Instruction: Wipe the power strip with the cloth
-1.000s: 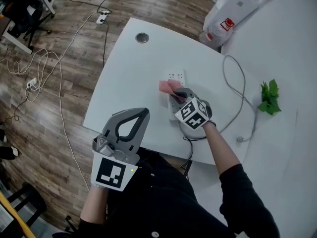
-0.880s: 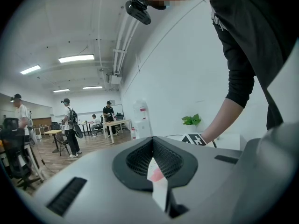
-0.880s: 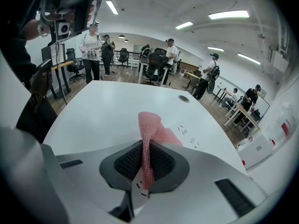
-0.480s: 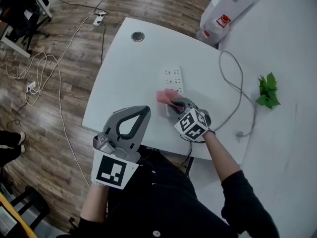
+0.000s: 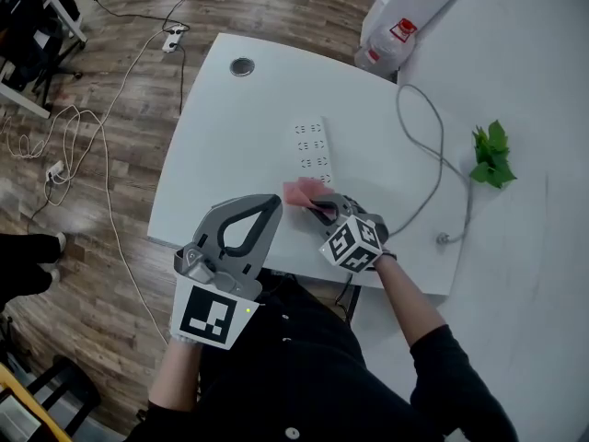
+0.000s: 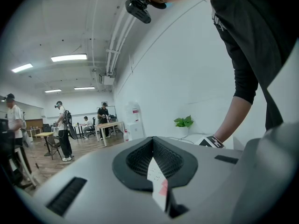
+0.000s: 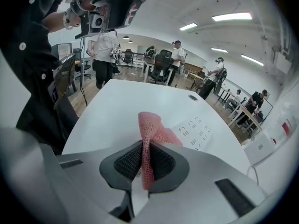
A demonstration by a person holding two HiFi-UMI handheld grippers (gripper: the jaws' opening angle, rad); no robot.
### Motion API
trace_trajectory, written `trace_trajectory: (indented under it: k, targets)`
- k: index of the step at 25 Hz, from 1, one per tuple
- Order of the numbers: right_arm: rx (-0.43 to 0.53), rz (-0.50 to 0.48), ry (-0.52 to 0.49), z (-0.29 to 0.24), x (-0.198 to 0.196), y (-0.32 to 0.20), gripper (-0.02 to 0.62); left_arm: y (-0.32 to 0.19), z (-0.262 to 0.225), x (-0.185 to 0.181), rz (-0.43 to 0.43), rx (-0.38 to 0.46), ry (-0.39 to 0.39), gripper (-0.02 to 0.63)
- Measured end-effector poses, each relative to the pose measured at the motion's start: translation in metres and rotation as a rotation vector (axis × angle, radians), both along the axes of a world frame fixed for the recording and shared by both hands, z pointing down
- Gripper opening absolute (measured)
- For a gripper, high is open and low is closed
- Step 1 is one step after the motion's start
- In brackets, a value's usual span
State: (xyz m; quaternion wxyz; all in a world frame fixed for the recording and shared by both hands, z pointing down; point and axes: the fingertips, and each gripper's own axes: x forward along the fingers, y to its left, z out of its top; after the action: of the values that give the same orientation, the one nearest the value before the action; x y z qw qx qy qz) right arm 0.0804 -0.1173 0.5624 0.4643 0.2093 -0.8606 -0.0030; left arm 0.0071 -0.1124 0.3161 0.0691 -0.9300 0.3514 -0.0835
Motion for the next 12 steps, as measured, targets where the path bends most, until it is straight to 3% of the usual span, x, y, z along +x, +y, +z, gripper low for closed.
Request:
trace_trajectory:
  k: [6, 12]
  targets:
    - [-0.002, 0.031, -0.014, -0.001, 0.001, 0.012, 0.051, 0.002, -0.001, 0.005, 0.021, 0.000, 0.003, 0.014]
    - [-0.003, 0.125, -0.059, -0.004, 0.007, 0.009, 0.052, 0.001, -0.003, 0.013, 0.041, 0.007, -0.001, 0.014]
